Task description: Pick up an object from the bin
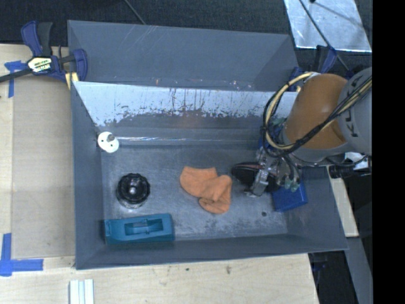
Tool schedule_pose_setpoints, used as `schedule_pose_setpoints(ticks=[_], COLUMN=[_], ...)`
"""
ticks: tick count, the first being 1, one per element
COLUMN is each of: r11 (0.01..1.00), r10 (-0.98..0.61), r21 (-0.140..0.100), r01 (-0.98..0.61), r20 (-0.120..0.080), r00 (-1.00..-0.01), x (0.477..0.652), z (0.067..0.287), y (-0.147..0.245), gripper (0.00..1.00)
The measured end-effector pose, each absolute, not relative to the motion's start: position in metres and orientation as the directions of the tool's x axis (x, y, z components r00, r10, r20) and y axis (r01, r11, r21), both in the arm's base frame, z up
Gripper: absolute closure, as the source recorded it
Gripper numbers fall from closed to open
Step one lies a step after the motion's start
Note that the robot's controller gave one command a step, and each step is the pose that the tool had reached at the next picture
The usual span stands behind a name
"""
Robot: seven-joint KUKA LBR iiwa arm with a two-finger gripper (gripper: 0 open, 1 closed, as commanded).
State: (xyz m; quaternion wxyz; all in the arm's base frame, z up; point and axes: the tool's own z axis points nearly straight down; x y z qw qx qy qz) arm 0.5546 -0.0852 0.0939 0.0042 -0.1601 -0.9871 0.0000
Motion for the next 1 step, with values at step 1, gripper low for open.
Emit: schedule_pose_setpoints(ticks=[1], r11=[0.949], r10=[0.316], r21=[0.0], r01=[0.316], r20=[0.001], r00=[-0.949], x=[0.5568], z=[0.115], y=[-0.0857], gripper=[1.0])
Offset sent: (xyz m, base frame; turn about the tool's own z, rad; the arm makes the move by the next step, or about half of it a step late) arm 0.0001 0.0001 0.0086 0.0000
